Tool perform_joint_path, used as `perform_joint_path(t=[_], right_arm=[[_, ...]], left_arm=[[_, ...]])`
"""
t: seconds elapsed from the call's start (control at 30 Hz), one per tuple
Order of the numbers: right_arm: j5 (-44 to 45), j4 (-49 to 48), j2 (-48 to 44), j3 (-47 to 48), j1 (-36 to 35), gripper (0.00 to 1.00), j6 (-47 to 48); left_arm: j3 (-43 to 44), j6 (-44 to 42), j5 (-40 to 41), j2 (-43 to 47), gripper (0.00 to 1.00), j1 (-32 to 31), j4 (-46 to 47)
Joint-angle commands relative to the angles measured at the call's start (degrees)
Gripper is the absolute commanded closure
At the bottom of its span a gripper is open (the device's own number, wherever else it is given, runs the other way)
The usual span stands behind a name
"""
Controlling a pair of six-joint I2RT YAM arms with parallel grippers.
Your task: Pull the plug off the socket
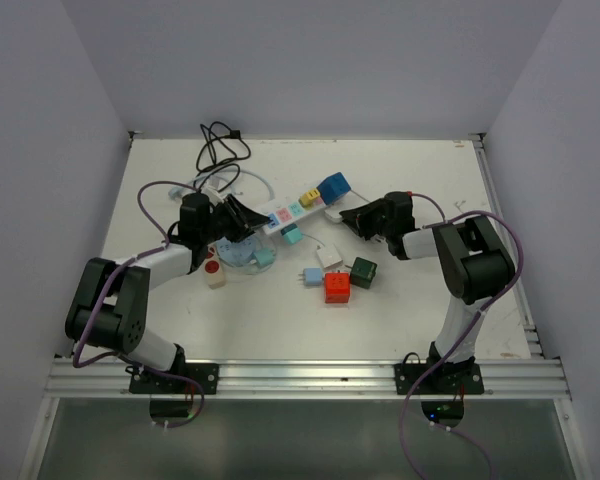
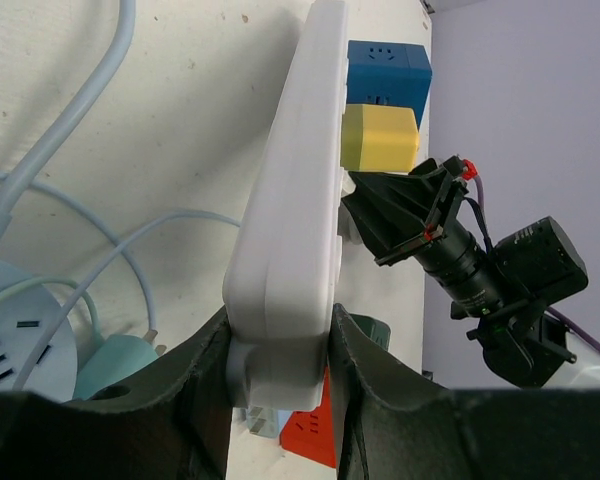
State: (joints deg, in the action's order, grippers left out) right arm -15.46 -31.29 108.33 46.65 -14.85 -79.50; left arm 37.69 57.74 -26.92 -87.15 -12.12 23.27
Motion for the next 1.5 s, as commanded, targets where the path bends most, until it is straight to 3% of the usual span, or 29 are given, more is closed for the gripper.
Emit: perform_joint_path(t=[0.0,0.53,0.83,0.9,1.13,1.27,1.33,1.47], right_arm=[[-0.53,0.88,-2.51,-0.51,-2.64,1.0,0.14],[-0.88,8.79,-11.3,-4.11,2.54,1.0,3.83],[-3.26,12.82,-11.74,-2.1,3.16,1.0,7.24],[-2.91,16.85,-13.49,-1.65,3.16,0.93,9.18],[-0.1,26.62,-19.82,-1.92,3.16,0.5,16.91],[3.32,32.42,-23.34,-0.08,3.16,0.36,19.73],[4.03,34.88,-25.44,0.98,3.25,0.36,21.22],[5.18,34.72,-29.66,0.64,2.99,0.48,22.9]], left_arm=[[0.89,-0.43,9.16,0.06,1.0,-1.32,2.04],[0.28,-3.68,14.26,3.57,1.0,2.71,-3.23],[0.1,-3.59,12.15,2.25,1.0,2.72,-1.73],[0.36,-3.77,11.8,1.99,1.0,2.72,-1.82],[0.63,-4.12,10.31,2.08,1.0,2.72,-1.82],[0.72,-4.56,10.13,2.34,1.0,2.72,-2.26],[0.8,-4.82,9.61,2.51,1.0,2.72,-2.52],[0.72,-5.0,8.46,2.96,1.0,2.72,-2.61]])
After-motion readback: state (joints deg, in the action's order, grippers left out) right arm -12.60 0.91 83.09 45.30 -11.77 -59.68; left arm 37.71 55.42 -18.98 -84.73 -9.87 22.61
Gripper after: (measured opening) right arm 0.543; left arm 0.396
